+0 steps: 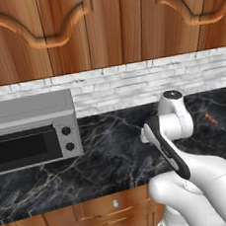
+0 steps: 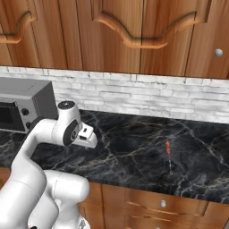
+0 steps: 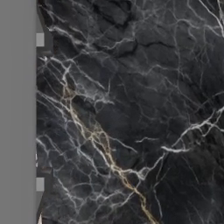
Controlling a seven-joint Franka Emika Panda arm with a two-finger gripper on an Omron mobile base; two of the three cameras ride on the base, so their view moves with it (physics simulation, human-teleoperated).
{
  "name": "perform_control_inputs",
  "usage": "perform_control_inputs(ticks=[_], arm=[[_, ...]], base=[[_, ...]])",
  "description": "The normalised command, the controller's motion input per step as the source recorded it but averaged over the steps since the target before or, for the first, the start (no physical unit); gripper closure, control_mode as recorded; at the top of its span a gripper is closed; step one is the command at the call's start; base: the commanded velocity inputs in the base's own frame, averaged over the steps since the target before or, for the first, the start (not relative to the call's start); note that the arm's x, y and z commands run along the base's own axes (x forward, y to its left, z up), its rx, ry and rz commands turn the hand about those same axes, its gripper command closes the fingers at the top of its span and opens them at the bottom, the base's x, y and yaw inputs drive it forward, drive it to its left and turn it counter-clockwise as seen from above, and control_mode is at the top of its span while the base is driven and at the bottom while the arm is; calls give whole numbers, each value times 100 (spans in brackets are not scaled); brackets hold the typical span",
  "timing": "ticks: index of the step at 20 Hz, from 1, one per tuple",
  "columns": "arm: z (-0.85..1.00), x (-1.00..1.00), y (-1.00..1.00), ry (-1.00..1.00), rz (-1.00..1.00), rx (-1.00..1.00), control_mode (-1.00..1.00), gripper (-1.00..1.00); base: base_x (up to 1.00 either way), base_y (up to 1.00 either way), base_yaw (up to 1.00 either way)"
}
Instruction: Store the kebab skewer in the freezer for long-term storage. Close the freezer door after placing the cooked food.
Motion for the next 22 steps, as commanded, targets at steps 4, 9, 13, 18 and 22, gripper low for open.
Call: perform_control_inputs(ticks=[4, 9, 13, 18, 22], arm=[[-4, 0, 0, 5, -2, 0, -100, -100], [-2, 0, -2, 1, 0, 0, 100, -100], [0, 0, 0, 0, 0, 0, 100, -100], [0, 0, 0, 0, 0, 0, 100, -100], [0, 0, 0, 0, 0, 0, 100, -100]], base=[[0, 0, 0], [0, -31, 0], [0, -52, 0], [0, -48, 0], [0, -47, 0]])
